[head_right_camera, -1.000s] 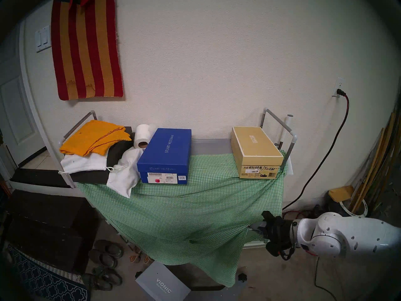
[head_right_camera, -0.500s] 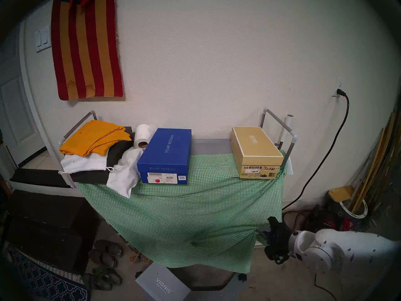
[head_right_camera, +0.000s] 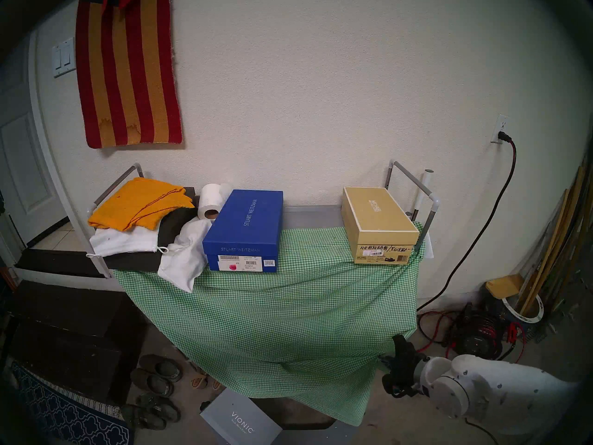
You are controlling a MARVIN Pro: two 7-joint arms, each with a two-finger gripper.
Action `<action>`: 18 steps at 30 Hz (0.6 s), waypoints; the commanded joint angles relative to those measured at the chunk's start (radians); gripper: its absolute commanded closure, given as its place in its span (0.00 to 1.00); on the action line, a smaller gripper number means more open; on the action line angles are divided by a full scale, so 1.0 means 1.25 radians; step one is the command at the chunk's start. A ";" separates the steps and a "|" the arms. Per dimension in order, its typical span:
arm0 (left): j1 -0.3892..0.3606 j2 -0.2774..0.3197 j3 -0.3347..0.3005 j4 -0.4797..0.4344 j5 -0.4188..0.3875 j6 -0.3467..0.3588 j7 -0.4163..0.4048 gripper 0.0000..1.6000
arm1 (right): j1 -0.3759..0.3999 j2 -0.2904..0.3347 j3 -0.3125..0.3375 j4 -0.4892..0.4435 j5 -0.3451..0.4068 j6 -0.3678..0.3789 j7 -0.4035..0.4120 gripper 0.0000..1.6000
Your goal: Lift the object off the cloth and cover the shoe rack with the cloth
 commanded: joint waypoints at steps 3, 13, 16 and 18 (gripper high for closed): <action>-0.001 0.000 -0.003 -0.002 0.002 0.000 0.000 1.00 | 0.059 -0.013 -0.025 0.013 0.013 -0.073 0.081 1.00; -0.004 -0.001 -0.003 -0.002 0.004 -0.001 -0.002 1.00 | 0.137 -0.104 -0.088 0.109 -0.057 -0.074 0.169 1.00; -0.005 -0.002 -0.003 -0.002 0.005 -0.001 -0.002 1.00 | 0.143 -0.113 -0.094 0.118 -0.065 -0.066 0.185 1.00; -0.006 -0.002 -0.004 -0.002 0.005 -0.001 -0.002 1.00 | 0.150 -0.121 -0.097 0.127 -0.067 -0.061 0.199 1.00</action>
